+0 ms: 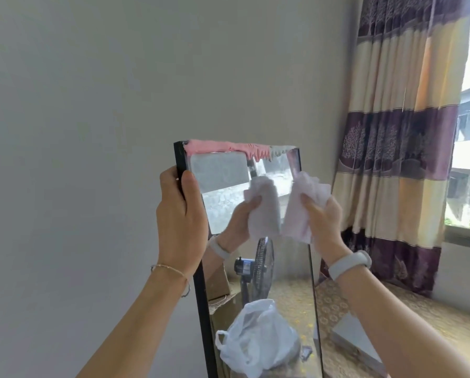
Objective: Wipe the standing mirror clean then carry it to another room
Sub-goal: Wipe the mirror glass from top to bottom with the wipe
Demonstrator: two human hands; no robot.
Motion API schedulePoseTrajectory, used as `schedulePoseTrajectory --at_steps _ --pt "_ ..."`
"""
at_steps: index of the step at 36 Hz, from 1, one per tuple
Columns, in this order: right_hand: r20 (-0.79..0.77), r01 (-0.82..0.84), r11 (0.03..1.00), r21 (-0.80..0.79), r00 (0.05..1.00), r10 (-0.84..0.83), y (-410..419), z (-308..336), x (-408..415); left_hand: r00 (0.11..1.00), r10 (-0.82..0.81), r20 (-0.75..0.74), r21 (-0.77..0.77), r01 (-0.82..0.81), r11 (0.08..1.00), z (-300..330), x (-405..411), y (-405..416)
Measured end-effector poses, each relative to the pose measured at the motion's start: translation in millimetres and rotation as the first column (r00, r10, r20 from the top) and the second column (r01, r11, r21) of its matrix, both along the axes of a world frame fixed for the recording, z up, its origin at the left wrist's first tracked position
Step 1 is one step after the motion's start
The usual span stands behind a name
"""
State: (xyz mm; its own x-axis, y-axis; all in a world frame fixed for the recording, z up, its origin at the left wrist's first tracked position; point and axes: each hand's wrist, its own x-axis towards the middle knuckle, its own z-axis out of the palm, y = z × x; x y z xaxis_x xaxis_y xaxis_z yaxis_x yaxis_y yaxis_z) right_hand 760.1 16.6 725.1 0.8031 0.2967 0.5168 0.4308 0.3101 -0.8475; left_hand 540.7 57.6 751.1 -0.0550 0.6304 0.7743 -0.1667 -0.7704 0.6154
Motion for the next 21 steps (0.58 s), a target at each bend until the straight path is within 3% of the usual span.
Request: schedulePoseTrajectory --at_steps 4,11,14,21 --pt "-0.106 0.175 0.981 -0.088 0.977 -0.184 13.1 15.1 42.8 0.999 0.045 0.007 0.067 -0.046 0.997 0.9 1.0 -4.6" --pt "-0.253 0.143 0.971 -0.193 0.948 -0.190 44.5 49.1 64.3 0.994 0.106 0.003 0.084 -0.106 0.991 2.0 2.6 -4.6" --pt "-0.218 0.133 0.972 -0.192 0.960 -0.174 54.2 68.7 60.4 0.995 0.097 0.017 0.105 -0.099 0.990 2.1 2.6 -4.5" --pt "0.139 0.084 0.996 -0.028 0.987 -0.079 53.3 68.2 27.0 0.991 0.130 0.029 0.115 -0.133 0.984 0.7 2.5 -2.5"
